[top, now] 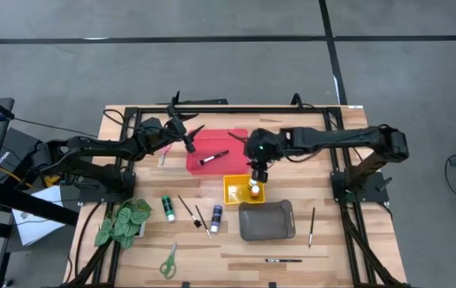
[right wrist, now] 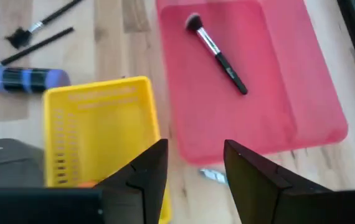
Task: Pick & Place Paint Supplies
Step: Put the top right eyeshadow brush into the red bin
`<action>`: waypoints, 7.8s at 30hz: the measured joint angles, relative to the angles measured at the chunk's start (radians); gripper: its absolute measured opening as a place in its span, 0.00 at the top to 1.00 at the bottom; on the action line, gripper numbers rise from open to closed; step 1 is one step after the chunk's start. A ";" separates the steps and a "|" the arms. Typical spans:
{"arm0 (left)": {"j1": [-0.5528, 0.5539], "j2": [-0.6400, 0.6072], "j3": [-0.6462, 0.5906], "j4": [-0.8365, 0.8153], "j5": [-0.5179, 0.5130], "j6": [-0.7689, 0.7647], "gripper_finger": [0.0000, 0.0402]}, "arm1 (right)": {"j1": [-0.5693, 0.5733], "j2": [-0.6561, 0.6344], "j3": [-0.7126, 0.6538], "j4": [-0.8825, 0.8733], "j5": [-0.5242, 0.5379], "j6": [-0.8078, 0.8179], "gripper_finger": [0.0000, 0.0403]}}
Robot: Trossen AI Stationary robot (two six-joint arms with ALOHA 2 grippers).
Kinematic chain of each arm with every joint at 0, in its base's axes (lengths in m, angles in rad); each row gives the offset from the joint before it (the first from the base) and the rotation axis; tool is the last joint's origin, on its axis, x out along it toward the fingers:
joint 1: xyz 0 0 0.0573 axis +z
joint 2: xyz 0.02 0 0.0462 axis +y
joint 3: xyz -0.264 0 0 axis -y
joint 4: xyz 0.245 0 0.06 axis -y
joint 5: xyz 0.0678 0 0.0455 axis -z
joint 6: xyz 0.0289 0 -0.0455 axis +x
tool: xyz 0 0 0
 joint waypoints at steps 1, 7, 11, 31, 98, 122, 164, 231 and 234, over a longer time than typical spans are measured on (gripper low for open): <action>-0.001 0.000 0.000 0.000 0.000 0.000 0.49 | 0.016 -0.016 -0.015 0.000 0.023 0.018 0.63; -0.002 0.000 0.000 0.003 0.000 -0.008 0.49 | 0.118 -0.166 -0.172 -0.012 0.277 0.184 0.67; -0.002 0.000 0.000 0.004 0.000 -0.027 0.49 | 0.200 -0.310 -0.306 0.039 0.492 0.337 0.69; -0.001 0.000 0.000 0.038 -0.002 -0.079 0.49 | 0.384 -0.637 -0.556 -0.130 0.397 1.146 0.71; -0.001 0.000 0.000 0.404 0.132 -0.110 0.49 | 0.923 -0.050 -0.555 0.210 -0.199 2.173 0.71; -0.001 0.000 0.001 0.417 0.162 -0.113 0.49 | 0.942 0.014 -0.546 0.220 -0.202 2.155 0.87; -0.002 0.000 0.001 0.417 0.163 -0.113 0.49 | 0.971 -0.097 -0.354 -0.291 -0.062 2.139 1.00; -0.027 0.000 0.001 0.249 0.520 -0.416 0.49 | 0.248 -0.176 -0.310 0.165 0.825 -0.039 1.00; -0.061 0.001 0.000 0.234 0.521 -0.416 0.49 | 0.229 -0.153 -0.310 0.314 0.793 -0.170 1.00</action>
